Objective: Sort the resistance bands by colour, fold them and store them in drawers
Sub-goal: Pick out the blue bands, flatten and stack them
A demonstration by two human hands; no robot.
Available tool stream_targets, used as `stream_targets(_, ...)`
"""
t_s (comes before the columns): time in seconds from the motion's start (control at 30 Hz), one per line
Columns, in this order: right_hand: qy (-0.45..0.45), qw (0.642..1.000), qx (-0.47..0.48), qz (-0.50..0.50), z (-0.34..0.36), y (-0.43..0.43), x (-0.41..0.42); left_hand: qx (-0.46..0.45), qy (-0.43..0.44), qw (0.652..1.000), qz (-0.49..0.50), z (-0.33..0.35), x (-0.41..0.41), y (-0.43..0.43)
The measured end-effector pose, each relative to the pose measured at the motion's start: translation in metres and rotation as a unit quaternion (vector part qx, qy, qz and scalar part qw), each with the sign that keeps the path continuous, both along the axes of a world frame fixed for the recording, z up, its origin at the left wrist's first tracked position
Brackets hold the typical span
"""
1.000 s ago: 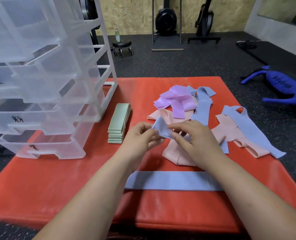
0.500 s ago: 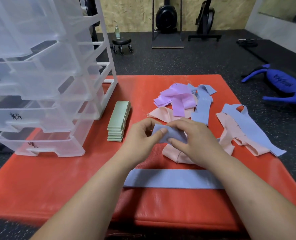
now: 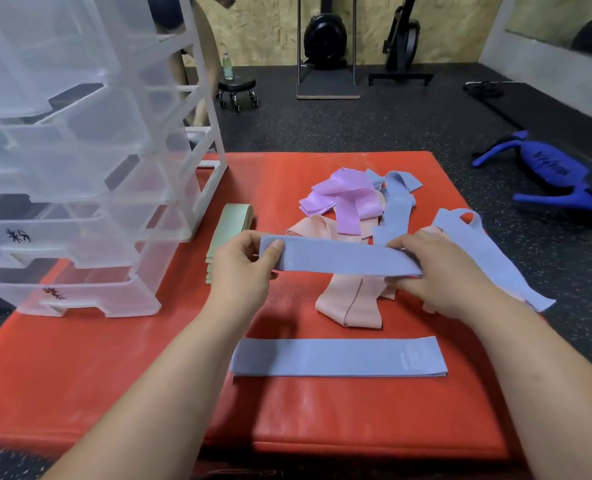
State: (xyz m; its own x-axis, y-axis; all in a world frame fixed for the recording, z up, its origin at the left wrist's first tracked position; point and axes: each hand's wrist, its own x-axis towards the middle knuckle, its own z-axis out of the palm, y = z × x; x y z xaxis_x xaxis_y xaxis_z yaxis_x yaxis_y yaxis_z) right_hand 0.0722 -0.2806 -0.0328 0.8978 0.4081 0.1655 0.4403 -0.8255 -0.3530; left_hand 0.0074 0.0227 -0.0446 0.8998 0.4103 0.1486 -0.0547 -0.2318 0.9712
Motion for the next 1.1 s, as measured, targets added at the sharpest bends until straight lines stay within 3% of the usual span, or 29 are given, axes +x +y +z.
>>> stream_targets(0.17, 0.121, 0.992, -0.028, 0.033, 0.0, -0.004, -0.006, 0.024, 0.076, 0.997, -0.009, -0.016, 0.004, 0.008)
stream_targets(0.33, 0.115, 0.993, -0.011, -0.039, 0.002, -0.015, -0.005, 0.036, 0.095, 0.995, 0.015, -0.02, 0.004, 0.019)
stream_targets(0.4, 0.128, 0.988, 0.052, -0.072, 0.007, -0.017, -0.006, 0.024, 0.094, 0.995, 0.024, -0.018, 0.003, 0.021)
stream_targets(0.53, 0.05, 0.982, 0.154, -0.098, 0.015, -0.022, -0.007, 0.024, 0.077, 0.996, 0.041, -0.012, -0.001, 0.025)
stream_targets(0.77, 0.153, 0.919, 0.352, -0.092, 0.029, -0.026, -0.032, 0.001, 0.072, 0.997, 0.012, 0.0, -0.019, 0.036)
stream_targets(0.97, 0.235, 0.888, 0.384, -0.097, 0.024, -0.033, -0.059, 0.017, 0.067, 0.998, -0.006, 0.007, -0.042, 0.044)
stream_targets(1.1, 0.232, 0.905, 0.339, -0.11, 0.014, -0.04, -0.075, 0.006, 0.109, 0.993, -0.039, 0.008, -0.059, 0.048)
